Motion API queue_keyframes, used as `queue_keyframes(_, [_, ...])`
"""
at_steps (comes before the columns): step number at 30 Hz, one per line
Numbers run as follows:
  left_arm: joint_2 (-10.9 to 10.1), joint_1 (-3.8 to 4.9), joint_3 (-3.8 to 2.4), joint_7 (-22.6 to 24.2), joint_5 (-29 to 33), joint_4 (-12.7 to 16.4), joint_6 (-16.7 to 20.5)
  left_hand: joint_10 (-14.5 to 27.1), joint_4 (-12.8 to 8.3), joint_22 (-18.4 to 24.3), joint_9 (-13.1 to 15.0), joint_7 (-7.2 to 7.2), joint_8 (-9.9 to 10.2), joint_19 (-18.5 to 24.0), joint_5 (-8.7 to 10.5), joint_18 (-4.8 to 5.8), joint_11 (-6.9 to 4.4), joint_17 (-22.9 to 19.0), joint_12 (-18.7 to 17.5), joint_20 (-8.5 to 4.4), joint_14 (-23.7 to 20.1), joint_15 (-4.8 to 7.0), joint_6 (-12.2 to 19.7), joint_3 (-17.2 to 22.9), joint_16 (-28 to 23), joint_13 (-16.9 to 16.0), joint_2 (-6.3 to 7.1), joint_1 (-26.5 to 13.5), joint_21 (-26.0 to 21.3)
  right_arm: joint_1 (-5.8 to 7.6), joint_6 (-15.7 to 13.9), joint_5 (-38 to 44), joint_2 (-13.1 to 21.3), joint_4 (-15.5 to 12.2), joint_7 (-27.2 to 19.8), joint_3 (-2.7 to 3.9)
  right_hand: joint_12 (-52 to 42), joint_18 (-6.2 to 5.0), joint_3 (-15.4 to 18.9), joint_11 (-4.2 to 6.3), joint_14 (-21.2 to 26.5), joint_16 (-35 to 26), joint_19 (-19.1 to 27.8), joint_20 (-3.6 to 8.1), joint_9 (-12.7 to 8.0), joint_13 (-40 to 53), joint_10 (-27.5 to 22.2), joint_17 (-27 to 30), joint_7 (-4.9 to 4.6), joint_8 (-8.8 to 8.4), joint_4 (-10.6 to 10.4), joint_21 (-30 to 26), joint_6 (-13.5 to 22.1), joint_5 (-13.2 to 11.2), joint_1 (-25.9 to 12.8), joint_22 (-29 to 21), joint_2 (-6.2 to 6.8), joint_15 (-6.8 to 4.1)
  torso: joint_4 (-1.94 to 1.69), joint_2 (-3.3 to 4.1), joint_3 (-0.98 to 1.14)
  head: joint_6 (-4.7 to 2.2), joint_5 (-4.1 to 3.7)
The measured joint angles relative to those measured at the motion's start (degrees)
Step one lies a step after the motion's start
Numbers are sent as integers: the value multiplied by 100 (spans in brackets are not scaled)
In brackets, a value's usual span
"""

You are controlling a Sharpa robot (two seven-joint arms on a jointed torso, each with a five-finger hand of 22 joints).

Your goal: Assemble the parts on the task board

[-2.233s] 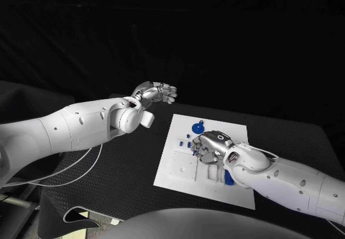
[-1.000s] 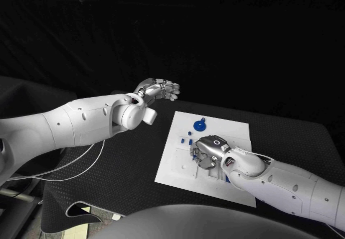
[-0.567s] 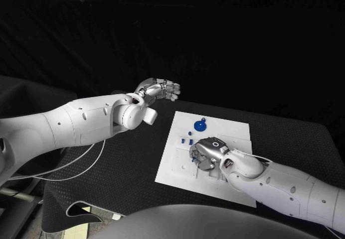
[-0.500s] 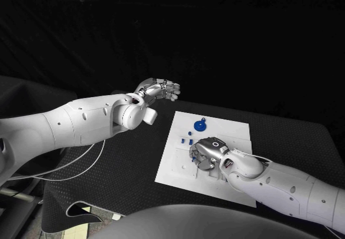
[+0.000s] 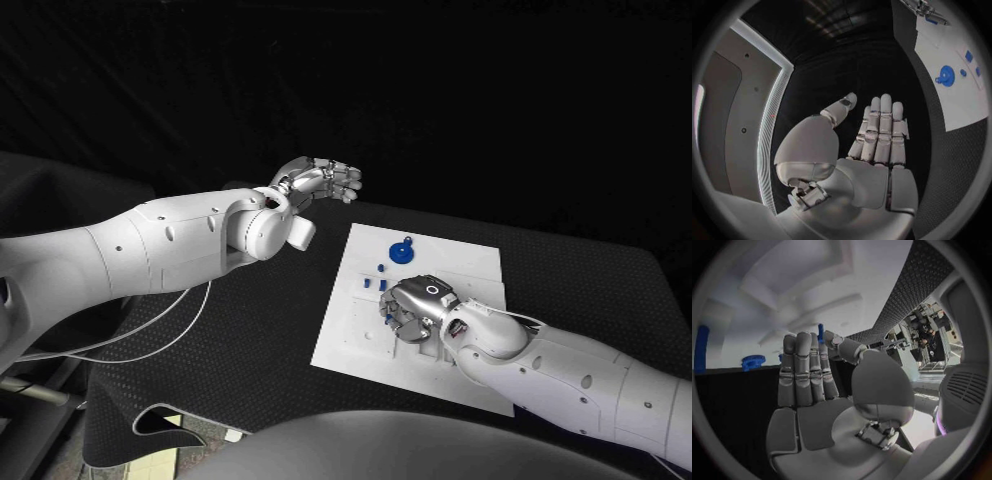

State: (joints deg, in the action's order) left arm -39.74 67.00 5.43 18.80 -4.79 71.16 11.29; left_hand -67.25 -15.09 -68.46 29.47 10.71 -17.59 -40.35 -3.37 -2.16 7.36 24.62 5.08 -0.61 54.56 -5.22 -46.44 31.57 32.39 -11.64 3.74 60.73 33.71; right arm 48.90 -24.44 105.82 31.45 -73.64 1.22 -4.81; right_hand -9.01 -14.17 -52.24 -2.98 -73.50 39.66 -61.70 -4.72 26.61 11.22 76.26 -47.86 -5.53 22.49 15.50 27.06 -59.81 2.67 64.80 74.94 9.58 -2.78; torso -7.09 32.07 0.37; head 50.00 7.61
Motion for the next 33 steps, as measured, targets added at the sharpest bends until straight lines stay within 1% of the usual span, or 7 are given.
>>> queue_keyframes(11, [-2,0,0,-9,0,0,-7,0,0,-5,0,0,0,0,0,0,0,12,0,0,0,0,0,0,-23,5,0,0,0,-3,-54,22,6,-6,29,-1,1,2,0,1,0,0,0,0,8,7,1,1,0,-8,0,4,0,-1,0,-1,0,2,1,0,0,0,3])
queue_keyframes(17, [-2,0,0,-14,0,0,-13,0,0,-4,0,-20,0,0,0,0,0,18,0,0,0,0,20,0,-23,4,0,0,0,-3,-74,38,3,-9,51,-1,4,4,7,23,13,0,0,0,8,9,22,-6,0,-9,7,23,0,-1,0,-3,1,-9,1,-1,2,0,2])
queue_keyframes(24, [-1,0,0,-19,0,0,-18,0,0,-4,0,-20,0,0,0,0,0,24,0,0,0,0,19,0,-23,4,0,0,-23,-3,-78,52,5,0,70,-1,4,4,-10,22,16,0,0,0,7,9,22,-5,-17,-10,25,23,-16,-1,-1,-3,1,-9,3,-1,2,0,-3])
queue_keyframes(33, [2,0,0,-24,0,2,-23,0,0,-9,0,-19,0,0,0,0,0,30,0,0,0,0,20,0,-45,4,0,0,-23,-3,-76,73,6,14,99,-1,4,6,-10,22,15,0,0,0,9,16,22,-10,-17,-24,25,22,-16,-2,-1,-4,1,-9,2,-1,-1,0,-9])
